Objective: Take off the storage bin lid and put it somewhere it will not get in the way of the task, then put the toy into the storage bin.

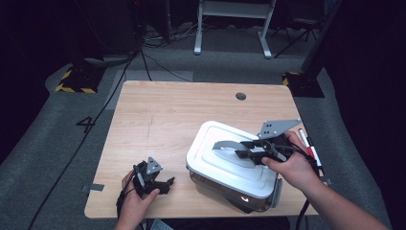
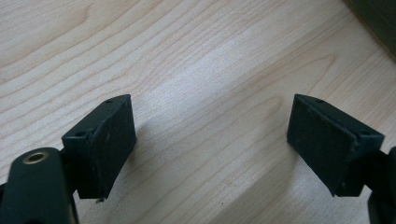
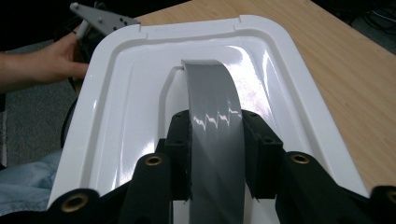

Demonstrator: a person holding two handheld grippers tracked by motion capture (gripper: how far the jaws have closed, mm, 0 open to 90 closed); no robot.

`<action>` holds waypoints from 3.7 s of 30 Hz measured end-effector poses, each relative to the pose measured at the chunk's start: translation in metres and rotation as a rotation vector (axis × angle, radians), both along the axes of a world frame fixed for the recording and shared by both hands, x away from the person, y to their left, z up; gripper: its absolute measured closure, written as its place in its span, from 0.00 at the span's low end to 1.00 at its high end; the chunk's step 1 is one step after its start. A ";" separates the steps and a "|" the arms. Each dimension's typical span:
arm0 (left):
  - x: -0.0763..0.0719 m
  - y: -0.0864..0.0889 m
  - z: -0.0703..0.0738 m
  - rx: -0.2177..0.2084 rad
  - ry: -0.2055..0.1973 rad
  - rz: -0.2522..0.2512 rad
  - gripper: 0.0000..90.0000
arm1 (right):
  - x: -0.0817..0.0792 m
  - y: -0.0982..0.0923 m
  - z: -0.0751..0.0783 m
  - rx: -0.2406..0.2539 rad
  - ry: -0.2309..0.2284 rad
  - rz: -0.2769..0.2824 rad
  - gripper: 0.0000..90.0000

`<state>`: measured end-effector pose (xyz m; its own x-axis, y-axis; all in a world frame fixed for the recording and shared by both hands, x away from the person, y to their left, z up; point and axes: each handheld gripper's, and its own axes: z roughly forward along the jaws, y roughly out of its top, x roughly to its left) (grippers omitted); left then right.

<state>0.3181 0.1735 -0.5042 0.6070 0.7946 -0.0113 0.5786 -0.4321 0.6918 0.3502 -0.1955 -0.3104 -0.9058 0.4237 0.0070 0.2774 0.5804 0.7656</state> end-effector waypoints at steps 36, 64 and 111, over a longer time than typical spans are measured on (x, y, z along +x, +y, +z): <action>0.001 0.006 -0.001 -0.005 0.009 0.054 0.15 | 0.186 0.007 -0.096 -0.029 0.089 -0.250 0.75; 0.003 0.005 -0.001 -0.006 0.015 0.059 0.13 | 0.179 0.014 -0.155 -0.089 0.178 -0.081 0.75; 0.005 0.004 -0.001 0.001 0.019 0.067 0.09 | 0.110 -0.094 -0.144 -0.214 0.244 -0.535 0.74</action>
